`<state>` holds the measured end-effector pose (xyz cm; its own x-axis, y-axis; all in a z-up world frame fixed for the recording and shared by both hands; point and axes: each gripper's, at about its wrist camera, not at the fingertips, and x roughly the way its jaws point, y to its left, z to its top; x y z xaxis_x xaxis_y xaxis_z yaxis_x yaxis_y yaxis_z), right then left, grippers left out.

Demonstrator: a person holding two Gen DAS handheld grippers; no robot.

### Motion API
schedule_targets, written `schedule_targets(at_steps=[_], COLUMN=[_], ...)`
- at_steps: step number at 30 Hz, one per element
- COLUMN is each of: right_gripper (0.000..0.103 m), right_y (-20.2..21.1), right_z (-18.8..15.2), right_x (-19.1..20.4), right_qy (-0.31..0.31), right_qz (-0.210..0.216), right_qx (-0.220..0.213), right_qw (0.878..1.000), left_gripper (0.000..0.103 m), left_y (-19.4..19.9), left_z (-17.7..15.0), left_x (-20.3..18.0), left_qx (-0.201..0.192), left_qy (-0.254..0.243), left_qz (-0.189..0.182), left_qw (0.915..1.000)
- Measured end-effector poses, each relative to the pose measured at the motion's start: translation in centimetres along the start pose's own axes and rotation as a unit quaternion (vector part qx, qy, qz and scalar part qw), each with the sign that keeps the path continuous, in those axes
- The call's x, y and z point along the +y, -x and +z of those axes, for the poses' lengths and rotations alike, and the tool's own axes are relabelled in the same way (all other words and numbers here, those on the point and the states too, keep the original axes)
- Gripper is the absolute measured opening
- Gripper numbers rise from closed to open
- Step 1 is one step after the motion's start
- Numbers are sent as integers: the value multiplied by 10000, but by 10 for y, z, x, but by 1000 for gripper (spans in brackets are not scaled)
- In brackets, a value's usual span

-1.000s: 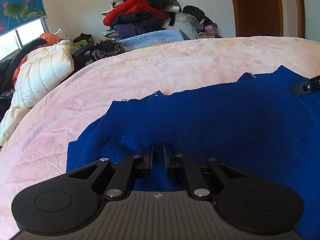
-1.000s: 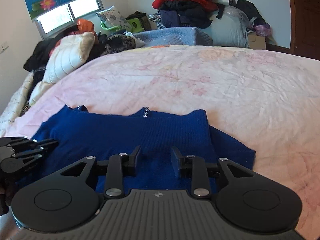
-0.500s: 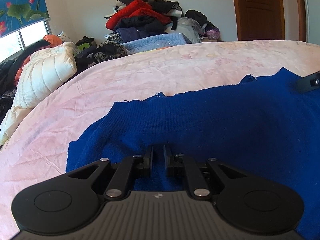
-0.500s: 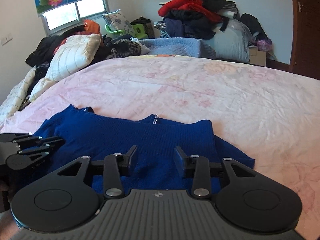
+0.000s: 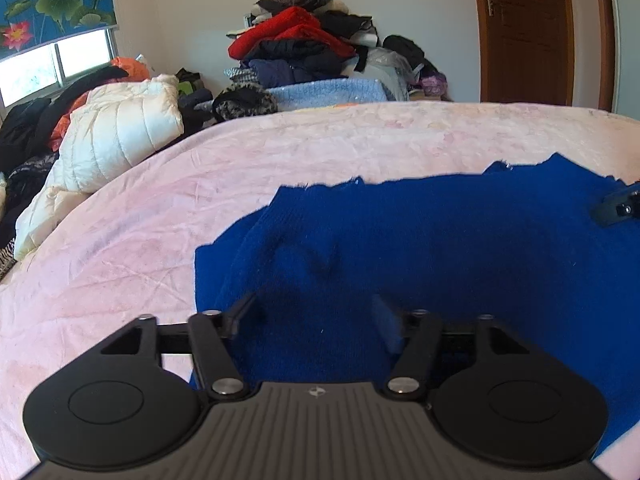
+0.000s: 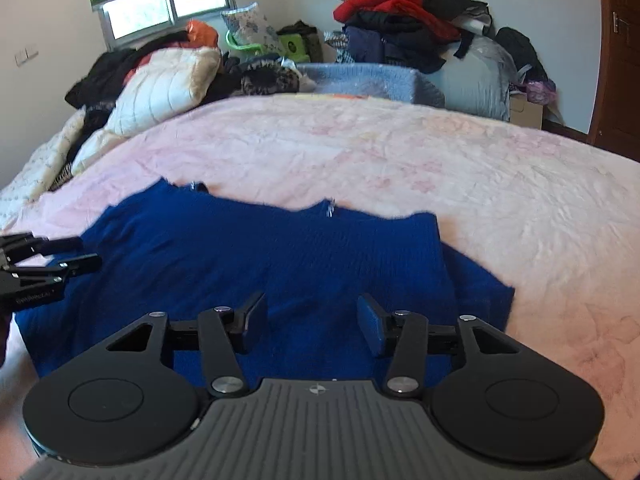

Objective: Fold small clothes

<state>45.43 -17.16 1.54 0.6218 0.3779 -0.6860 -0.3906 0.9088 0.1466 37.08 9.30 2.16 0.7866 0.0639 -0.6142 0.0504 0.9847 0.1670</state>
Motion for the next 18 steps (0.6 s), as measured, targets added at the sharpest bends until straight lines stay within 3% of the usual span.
schedule_targets(at_steps=[2,4,7,10,14,16,18], right_gripper=[55,54,49,53,62,64,68], right_y=[-4,-1,13,41,43,31,14], right_z=[-9,-4,0,0,11,19,24], right_x=[-7,-8,-1,7,13,17,21], right_qy=[14,-149,-165,-90,-307,-347,-240], right_qz=[106,97,-200,201,566,556,546], right_qx=[-272,-182,-128,-481,-526,-471,-209], right_qw=[9996,9997,9996,9986,9965,9967,9980], left_gripper=[74,81,79,78,79,79,79], left_y=[-11,-17,-7,15,31,22,0], left_z=[-8,-8,-4,-4,6,12,11], left_x=[10,23,25,29,23,14,6], left_qx=[-6,71,96,-226,-698,-542,-38], left_qy=[316,675,744,915,1002,869,769], left_qz=[-148,-264,-133,-251,-487,-507,-377], left_qw=[9994,9973,9971,9952,9913,9934,9963])
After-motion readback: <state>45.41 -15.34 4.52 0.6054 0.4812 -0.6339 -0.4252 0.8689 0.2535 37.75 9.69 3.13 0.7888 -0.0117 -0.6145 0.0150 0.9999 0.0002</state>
